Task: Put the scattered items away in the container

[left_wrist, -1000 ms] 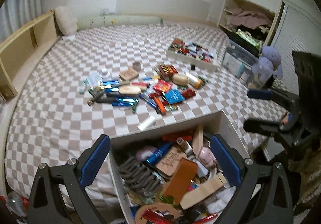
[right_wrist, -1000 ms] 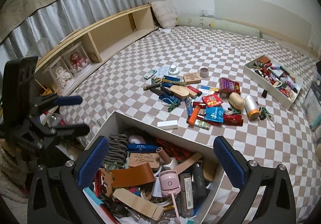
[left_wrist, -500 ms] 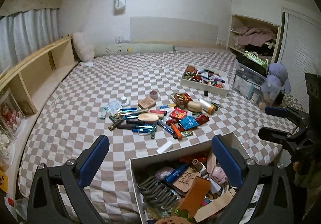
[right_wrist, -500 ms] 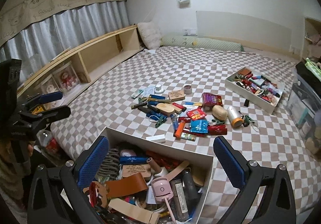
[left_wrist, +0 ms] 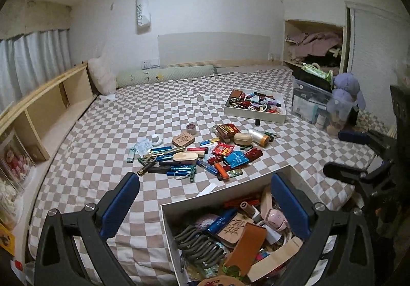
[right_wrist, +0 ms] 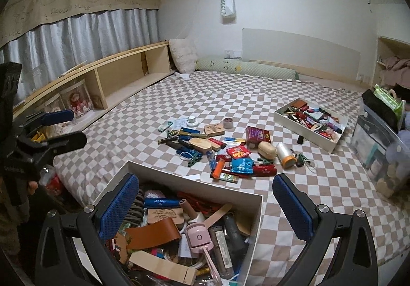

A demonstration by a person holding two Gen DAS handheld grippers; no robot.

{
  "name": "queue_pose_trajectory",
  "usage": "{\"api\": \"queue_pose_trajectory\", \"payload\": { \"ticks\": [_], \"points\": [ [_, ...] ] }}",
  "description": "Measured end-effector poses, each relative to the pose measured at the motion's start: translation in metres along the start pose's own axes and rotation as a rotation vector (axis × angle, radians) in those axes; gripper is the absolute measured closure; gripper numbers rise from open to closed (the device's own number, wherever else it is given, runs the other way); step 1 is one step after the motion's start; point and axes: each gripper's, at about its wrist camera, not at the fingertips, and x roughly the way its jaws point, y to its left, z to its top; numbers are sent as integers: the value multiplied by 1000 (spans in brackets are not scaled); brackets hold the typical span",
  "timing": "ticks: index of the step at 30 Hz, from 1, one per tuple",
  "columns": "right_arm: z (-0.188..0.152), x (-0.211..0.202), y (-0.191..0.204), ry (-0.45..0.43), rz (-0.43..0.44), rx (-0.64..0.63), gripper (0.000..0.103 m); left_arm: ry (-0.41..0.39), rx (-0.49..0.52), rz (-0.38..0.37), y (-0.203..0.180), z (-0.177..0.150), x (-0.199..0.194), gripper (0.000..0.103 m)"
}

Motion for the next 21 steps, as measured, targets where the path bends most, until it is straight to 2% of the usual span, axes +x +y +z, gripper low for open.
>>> {"api": "queue_pose_trajectory", "payload": {
  "ticks": [13, 17, 21],
  "points": [
    [-8, -6, 0, -12, -18, 14, 0, 5, -4, 32, -1, -18, 1, 1],
    [-10, -7, 3, -11, -23, 2, 0, 15, -19, 10, 1, -21, 0, 1],
    [-11, -5, 4, -4, -24, -5, 0, 17, -13, 19, 1, -23, 0, 1]
  ]
}}
